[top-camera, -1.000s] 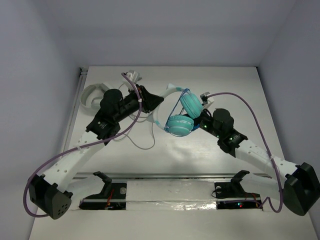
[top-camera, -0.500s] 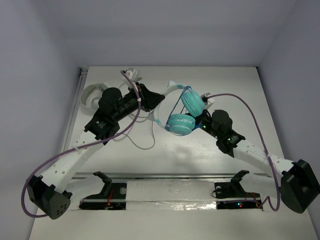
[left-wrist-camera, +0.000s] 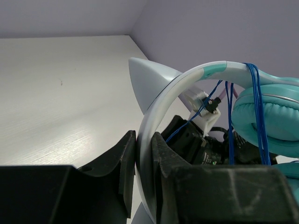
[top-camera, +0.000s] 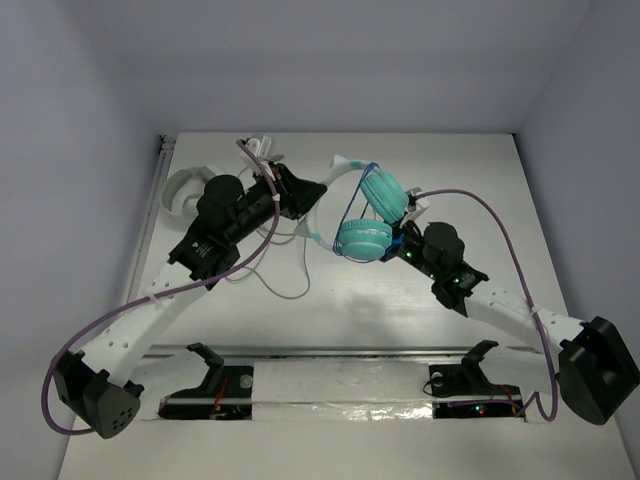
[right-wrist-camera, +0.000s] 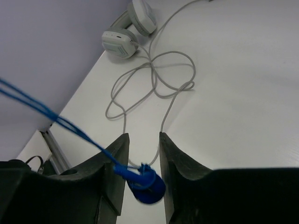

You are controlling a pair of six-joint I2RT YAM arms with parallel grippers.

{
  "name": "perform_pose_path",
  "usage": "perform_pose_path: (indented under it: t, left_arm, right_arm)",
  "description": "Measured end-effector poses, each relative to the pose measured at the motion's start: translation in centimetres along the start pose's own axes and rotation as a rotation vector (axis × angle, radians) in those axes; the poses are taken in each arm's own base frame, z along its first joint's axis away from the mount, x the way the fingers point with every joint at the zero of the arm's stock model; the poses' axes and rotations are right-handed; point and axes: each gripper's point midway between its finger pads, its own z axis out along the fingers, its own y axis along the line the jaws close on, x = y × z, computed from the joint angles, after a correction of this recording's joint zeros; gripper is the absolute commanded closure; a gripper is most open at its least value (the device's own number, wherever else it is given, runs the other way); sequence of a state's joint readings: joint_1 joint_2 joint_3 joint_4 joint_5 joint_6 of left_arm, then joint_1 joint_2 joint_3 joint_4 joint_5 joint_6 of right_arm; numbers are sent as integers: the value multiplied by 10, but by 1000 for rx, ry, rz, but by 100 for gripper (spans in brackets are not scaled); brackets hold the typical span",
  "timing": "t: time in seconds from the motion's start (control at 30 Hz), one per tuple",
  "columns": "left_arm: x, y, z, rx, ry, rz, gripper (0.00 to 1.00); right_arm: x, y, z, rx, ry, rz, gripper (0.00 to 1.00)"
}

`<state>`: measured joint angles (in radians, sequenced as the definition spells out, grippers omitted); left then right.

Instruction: Wrap the headphones

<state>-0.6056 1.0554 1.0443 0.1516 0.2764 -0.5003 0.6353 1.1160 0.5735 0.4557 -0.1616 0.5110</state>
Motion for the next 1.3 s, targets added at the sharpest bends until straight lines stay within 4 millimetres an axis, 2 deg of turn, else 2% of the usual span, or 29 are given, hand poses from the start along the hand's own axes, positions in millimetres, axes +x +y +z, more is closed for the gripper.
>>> perform_pose_path:
  t: [0.03,0.07,0.13,0.17,0.2,0.37,0.63,0.93,1.2,1.3]
  left_arm:
    - [-1,1,0,-10,-7,-2,100]
    - [-3,3,1,-20,-14,-4,100]
    - [-6,5,3,-34,-29,-9,100]
    - [-7,7,5,-42,-34,-12,100]
    - [-6,10,7,-51,-36,-15,100]
    - [-1,31,23,-127,-50,-52,100]
    - [3,78,46,-315,-117,-109,100]
    - [43,136,85,-505,-83,-155,100]
    - [80,174,100,-610,-51,-172,100]
    - [95,186,105,-637,-32,-187,100]
  right_arm:
    - [2,0,-2,-3,1,7,66]
    - [4,0,-4,-4,3,14,81]
    - [10,-2,-6,-3,14,31,85]
    - [12,-2,-7,-4,17,39,96]
    - [13,-2,-7,-6,19,46,100]
    - [13,4,-9,-25,23,85,100]
    - [0,18,-18,-65,-14,127,100]
    - [31,-6,-4,5,54,167,100]
    - [33,-29,5,110,3,208,100]
    - [43,-33,11,130,16,210,100]
